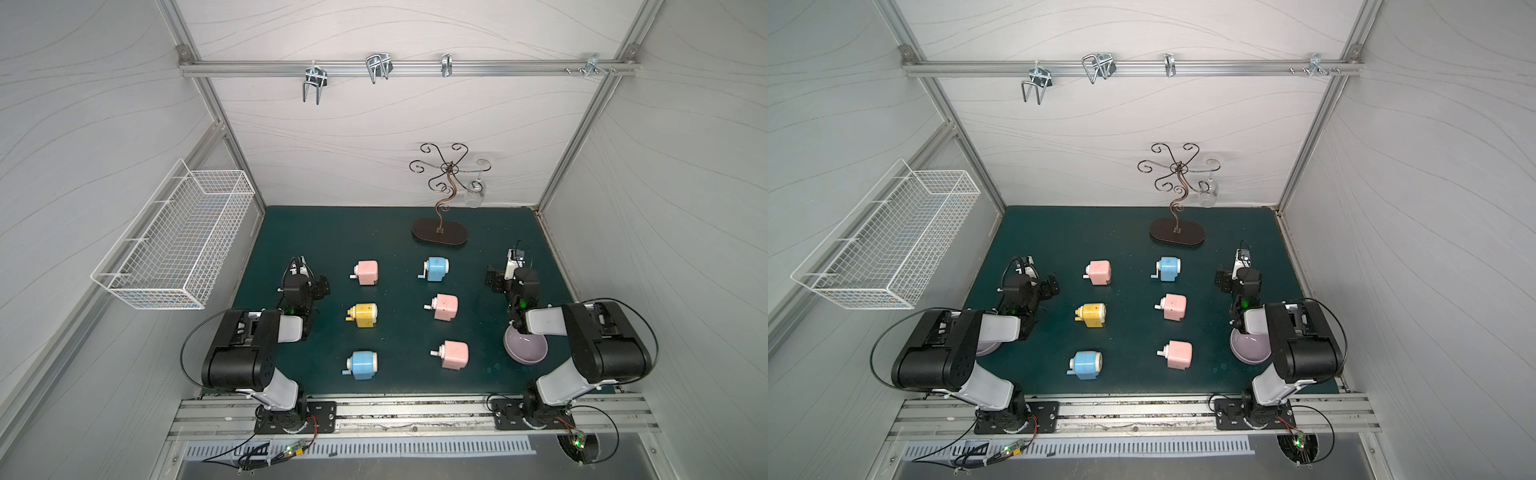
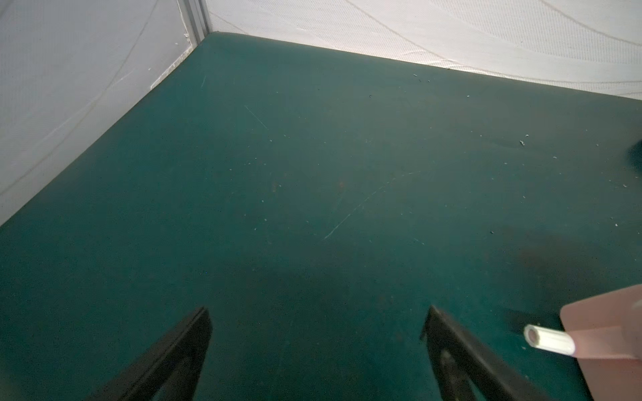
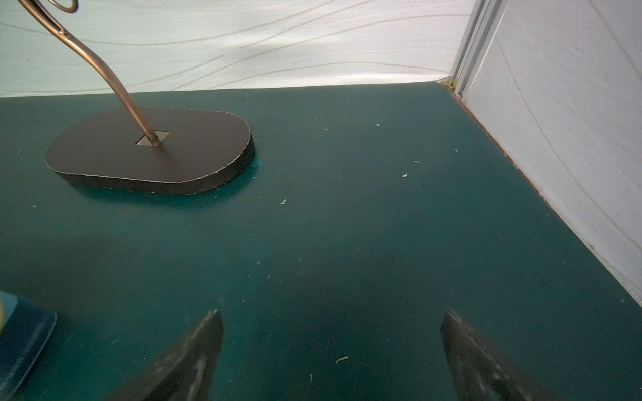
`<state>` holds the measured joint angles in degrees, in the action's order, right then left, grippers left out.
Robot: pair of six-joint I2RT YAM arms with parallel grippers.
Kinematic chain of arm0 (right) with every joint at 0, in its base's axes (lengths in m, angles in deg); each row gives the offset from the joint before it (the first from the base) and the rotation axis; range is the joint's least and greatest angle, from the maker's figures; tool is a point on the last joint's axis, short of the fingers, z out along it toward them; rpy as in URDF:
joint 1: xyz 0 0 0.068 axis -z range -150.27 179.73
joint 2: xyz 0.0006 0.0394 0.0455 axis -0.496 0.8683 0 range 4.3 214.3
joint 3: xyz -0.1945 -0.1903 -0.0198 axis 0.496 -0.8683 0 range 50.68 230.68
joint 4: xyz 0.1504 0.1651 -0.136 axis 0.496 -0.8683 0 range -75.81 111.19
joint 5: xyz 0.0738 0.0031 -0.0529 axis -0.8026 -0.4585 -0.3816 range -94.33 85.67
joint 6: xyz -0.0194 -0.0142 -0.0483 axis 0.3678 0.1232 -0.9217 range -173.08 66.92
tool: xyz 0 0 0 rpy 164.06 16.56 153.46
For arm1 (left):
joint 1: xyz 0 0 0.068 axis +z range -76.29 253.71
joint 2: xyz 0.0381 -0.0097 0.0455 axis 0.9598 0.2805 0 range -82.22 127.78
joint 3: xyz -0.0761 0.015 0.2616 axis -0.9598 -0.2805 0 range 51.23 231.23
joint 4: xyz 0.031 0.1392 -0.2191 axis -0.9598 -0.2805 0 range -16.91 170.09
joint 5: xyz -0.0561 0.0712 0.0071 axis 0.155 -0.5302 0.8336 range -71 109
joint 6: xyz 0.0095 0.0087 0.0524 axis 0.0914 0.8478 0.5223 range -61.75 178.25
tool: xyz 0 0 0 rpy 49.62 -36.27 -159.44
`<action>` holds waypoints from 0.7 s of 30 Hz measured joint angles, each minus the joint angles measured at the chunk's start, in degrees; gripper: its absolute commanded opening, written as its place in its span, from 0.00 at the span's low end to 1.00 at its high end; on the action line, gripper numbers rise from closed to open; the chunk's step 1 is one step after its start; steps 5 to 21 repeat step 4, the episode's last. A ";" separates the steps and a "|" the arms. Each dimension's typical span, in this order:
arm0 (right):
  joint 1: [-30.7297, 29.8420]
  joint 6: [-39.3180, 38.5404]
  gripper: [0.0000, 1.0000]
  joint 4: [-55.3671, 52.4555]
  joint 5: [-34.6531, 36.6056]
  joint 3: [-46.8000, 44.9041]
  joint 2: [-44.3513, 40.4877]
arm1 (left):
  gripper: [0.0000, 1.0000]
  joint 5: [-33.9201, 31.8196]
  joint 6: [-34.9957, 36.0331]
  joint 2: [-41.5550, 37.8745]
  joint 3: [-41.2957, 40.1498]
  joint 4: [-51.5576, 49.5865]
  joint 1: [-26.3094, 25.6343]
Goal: Put the tray back into the pencil sharpener
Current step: Reset both arms
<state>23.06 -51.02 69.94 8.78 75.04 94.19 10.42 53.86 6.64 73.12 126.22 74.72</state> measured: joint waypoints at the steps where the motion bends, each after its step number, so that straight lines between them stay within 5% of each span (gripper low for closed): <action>1: 0.00 -0.02 0.99 0.00 0.00 0.00 0.00 | 0.99 -0.02 0.11 0.00 0.02 -0.02 -0.02; 21: 0.00 -0.02 0.99 -0.02 0.02 0.00 0.00 | 0.99 -0.31 0.33 0.00 0.20 -0.09 -0.02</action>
